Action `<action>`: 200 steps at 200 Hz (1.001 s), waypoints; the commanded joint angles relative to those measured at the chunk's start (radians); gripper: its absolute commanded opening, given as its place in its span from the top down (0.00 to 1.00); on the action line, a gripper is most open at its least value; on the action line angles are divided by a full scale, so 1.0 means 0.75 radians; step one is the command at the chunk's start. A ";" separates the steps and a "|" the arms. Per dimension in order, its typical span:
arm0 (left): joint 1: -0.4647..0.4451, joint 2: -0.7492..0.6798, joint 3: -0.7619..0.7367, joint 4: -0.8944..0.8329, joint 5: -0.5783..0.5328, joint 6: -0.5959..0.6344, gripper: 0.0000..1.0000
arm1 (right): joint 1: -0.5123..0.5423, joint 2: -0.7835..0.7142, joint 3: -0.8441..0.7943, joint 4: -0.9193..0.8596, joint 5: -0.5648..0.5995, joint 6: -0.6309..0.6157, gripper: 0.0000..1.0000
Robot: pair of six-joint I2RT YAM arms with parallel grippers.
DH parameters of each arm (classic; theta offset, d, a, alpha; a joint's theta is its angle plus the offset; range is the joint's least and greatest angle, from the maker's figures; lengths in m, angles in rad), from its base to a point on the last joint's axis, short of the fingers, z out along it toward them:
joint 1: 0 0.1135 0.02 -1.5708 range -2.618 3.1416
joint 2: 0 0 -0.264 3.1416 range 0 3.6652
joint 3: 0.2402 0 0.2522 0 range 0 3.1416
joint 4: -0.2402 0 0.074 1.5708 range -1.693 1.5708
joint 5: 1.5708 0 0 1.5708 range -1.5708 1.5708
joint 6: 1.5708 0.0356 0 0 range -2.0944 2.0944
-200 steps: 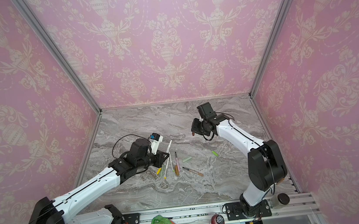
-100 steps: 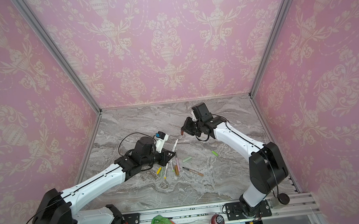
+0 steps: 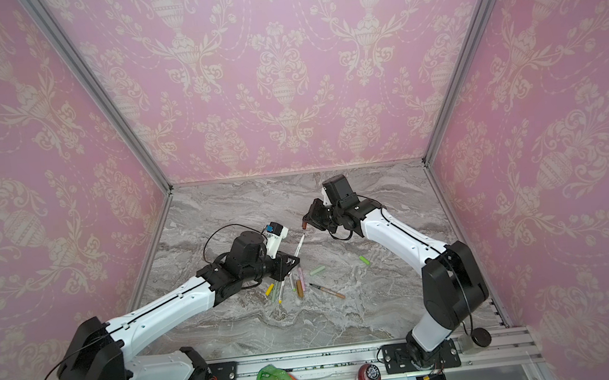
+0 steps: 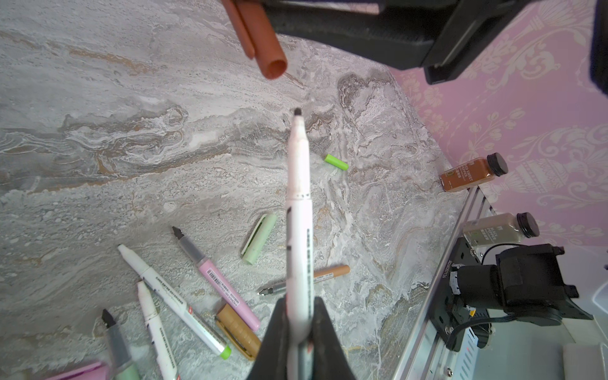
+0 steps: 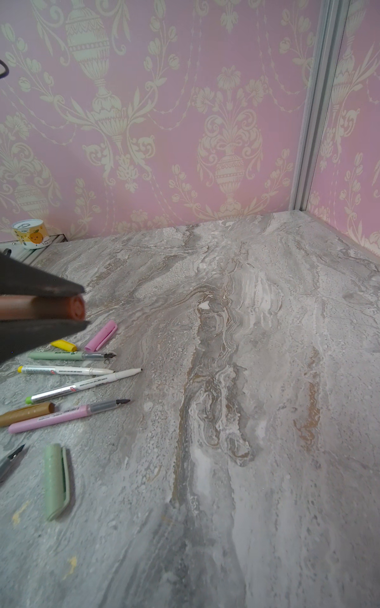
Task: Insert the pens into the pen caps
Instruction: 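Carry the orange-brown cap toward the white pen held upright by the left gripper, then align the cap opening above the white pen tip with the right gripper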
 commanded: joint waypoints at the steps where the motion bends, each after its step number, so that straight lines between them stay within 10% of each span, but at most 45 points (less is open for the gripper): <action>1: -0.005 0.005 0.013 0.038 -0.032 -0.026 1.00 | 0.016 0.002 -0.017 0.006 -0.014 0.011 1.00; 200: -0.022 0.007 -0.011 0.020 -0.043 -0.015 1.00 | 0.007 -0.071 -0.006 -0.008 0.033 0.032 1.00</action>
